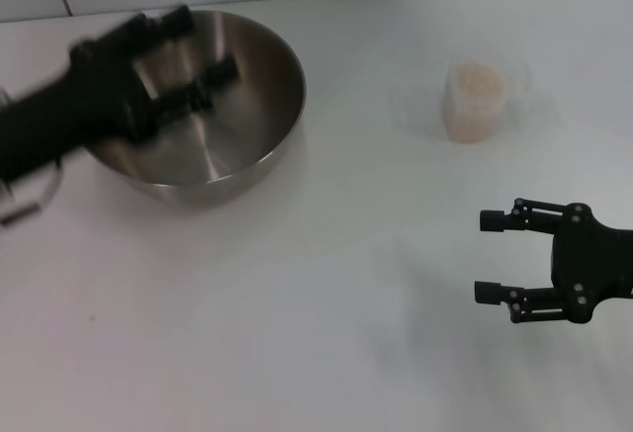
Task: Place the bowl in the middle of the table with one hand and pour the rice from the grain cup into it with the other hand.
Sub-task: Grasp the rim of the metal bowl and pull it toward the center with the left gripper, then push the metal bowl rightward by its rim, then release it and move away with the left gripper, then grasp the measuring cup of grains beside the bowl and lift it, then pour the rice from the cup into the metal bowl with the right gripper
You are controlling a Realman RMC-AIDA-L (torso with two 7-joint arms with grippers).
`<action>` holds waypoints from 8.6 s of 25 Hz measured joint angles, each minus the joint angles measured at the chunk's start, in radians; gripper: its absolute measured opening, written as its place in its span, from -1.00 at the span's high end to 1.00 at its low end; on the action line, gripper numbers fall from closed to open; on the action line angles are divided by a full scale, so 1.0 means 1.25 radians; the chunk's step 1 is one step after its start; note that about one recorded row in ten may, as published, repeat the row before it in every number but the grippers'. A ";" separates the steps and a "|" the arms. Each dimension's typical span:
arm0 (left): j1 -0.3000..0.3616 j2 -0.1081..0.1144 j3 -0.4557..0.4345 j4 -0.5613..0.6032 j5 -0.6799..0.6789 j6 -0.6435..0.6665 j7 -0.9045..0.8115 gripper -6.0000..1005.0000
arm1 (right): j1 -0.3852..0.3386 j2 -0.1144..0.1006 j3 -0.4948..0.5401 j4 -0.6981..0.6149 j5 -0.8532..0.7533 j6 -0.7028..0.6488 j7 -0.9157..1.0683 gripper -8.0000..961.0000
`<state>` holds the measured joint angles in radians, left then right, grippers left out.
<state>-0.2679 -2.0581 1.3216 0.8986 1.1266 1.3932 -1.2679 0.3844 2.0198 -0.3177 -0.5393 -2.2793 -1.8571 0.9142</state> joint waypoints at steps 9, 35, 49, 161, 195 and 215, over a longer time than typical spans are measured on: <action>-0.124 0.024 -0.125 0.237 0.594 -0.381 -0.761 -0.53 | 0.002 0.001 0.001 -0.001 0.000 -0.002 0.000 -0.71; -0.337 0.029 -0.268 -0.117 0.909 -0.359 -0.824 -0.53 | 0.004 0.006 -0.003 -0.001 0.000 0.001 0.000 -0.71; -0.337 0.014 -0.270 -0.119 0.909 -0.337 -0.813 -0.04 | 0.007 0.006 -0.003 -0.001 0.000 0.001 0.000 -0.71; -0.094 -0.006 -0.091 0.167 0.607 -0.071 -0.316 -0.61 | 0.128 0.047 0.252 0.249 0.328 0.724 -0.182 -0.55; -0.104 -0.007 -0.079 0.176 0.614 -0.064 -0.324 -0.60 | 0.089 0.050 0.244 0.298 0.552 0.235 -0.493 0.98; -0.112 -0.006 -0.071 0.173 0.614 -0.064 -0.325 -0.60 | 0.191 0.058 0.210 0.676 0.445 0.337 -2.123 0.96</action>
<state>-0.4077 -2.0651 1.2330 1.1151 1.8946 1.3129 -1.6746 0.6234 2.0917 -0.0548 0.3057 -1.7231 -1.4363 -1.7393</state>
